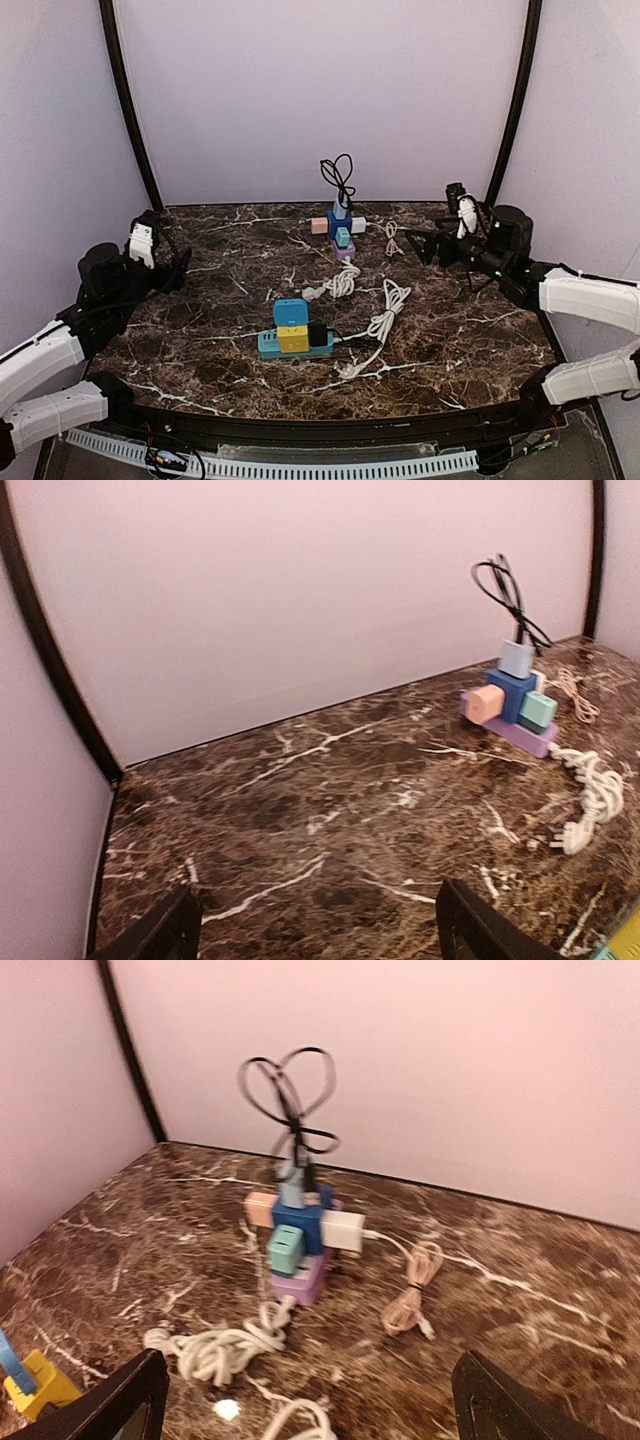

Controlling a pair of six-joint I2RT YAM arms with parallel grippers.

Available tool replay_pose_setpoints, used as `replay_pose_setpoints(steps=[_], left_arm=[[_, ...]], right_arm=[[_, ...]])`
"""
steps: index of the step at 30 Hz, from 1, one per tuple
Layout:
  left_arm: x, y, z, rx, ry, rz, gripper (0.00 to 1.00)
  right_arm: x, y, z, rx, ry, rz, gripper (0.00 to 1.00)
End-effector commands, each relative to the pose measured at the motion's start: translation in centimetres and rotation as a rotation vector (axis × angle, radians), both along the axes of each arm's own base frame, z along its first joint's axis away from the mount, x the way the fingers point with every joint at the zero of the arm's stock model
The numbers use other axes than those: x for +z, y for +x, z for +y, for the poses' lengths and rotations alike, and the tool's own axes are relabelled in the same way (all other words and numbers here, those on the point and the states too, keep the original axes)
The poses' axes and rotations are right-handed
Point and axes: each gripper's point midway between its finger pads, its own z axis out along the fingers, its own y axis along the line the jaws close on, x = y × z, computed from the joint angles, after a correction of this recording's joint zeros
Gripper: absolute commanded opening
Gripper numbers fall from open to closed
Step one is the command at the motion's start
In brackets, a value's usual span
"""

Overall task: Insert the plug
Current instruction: Reset both arms

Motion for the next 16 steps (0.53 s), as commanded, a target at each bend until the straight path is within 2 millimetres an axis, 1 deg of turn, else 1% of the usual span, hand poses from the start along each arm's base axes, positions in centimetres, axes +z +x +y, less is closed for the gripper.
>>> replay_pose_setpoints(steps=[1,2,3,4,5,6,7,9,10,11,13,15,16], left_arm=[[-1.6,-0.4,6.4,0.25,-0.063,0.017,0.82],[-1.8,-0.5,7.8,0.299,-0.071,0.016,0.82],[-2.1,-0.8,9.1,0.343,-0.082,0.009,0.82],[-2.6,-1.1,9.6,0.361,-0.087,0.011,0.82],[-2.8,-1.2,10.7,0.396,-0.09,0.009,0.82],[-3.1,-1.3,11.0,0.4,-0.094,0.007,0.83],[-3.2,-1.3,12.0,0.432,-0.097,0.004,0.84],[-3.3,-1.4,12.6,0.445,-0.1,-0.002,0.85],[-3.5,-1.3,12.5,0.431,-0.088,-0.004,0.85],[-3.7,-1.3,12.7,0.433,-0.082,-0.004,0.85],[-4.4,-1.3,12.4,0.406,-0.069,0.003,0.87],[-5.1,-1.3,11.9,0.375,-0.064,0.017,0.91],[-5.5,-1.2,11.6,0.357,-0.066,0.028,0.95]], right_arm=[[-4.8,0.4,-11.4,-0.465,0.026,0.214,0.99],[-5.0,-0.1,-13.6,-0.534,0.04,0.226,0.99],[-5.8,-0.4,-16.1,-0.611,0.044,0.247,0.99],[-6.3,-1.0,-17.7,-0.659,0.043,0.255,0.99],[-6.8,-1.5,-19.0,-0.705,0.032,0.253,0.99],[-6.9,-2.0,-20.1,-0.755,0.027,0.237,0.99],[-6.9,-2.3,-21.2,-0.813,0.026,0.215,0.99],[-6.9,-3.2,-23.7,-0.961,0.062,0.203,0.99],[-7.0,-3.7,-24.7,-1.028,0.087,0.211,0.99],[-7.1,-4.0,-25.2,-1.062,0.1,0.211,0.99],[-7.3,-4.2,-25.4,-1.076,0.103,0.212,0.99],[-7.5,-4.2,-25.3,-1.067,0.087,0.216,0.99],[-7.5,-4.2,-25.3,-1.064,0.071,0.214,0.99]])
